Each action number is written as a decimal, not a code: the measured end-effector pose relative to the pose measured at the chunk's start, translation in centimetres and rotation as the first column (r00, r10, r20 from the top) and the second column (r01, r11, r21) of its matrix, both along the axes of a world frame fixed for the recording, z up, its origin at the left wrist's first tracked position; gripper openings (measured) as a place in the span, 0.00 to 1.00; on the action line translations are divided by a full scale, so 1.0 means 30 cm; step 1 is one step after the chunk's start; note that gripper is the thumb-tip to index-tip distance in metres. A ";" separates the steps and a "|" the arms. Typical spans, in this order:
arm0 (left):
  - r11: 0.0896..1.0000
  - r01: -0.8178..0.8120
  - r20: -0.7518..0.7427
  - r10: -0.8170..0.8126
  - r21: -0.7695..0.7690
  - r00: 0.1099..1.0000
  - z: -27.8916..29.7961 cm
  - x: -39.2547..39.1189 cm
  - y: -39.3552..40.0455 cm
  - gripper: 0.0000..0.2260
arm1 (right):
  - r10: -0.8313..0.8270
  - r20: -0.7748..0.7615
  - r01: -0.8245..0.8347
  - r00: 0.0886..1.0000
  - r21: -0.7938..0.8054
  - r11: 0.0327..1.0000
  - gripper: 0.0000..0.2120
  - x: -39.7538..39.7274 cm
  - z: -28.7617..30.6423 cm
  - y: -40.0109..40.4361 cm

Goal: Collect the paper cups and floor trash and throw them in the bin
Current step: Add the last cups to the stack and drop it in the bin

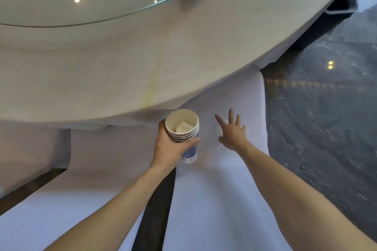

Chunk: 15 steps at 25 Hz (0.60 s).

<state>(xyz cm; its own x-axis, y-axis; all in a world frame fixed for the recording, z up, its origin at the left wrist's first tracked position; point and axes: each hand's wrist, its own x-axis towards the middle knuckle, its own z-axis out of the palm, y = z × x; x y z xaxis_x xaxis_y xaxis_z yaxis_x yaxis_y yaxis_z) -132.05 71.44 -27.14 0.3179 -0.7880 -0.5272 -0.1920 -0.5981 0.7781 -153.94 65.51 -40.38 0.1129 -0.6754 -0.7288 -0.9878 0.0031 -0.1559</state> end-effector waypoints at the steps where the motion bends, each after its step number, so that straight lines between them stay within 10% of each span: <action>1: 1.000 0.000 -0.003 0.000 -0.005 1.000 -0.017 0.000 0.002 0.39 | 0.002 -0.001 -0.002 1.000 0.040 0.999 0.41 0.004 -0.028 0.021; 6: 0.999 0.041 -0.013 -0.041 -0.025 0.999 -0.019 -0.015 0.002 0.40 | 0.027 0.052 -0.033 0.998 0.107 0.994 0.13 -0.026 -0.017 0.121; 10: 0.983 0.183 -0.002 -0.183 -0.006 0.983 0.103 -0.050 0.020 0.38 | -0.222 0.161 0.215 0.962 0.061 0.975 0.10 -0.064 0.224 0.104; 15: 0.909 0.410 0.072 -0.405 -0.078 0.912 0.346 -0.118 -0.005 0.37 | -0.486 0.505 0.616 0.713 -0.121 0.778 0.06 -0.109 0.760 0.007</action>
<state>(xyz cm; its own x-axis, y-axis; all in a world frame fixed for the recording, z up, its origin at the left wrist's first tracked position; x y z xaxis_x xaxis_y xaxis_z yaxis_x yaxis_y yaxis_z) -135.59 71.31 -16.77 -0.0150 -0.8978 -0.4401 -0.4467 -0.3877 0.8063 -157.20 65.70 -17.58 -0.0918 -0.8701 -0.4842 -0.6500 0.4207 -0.6328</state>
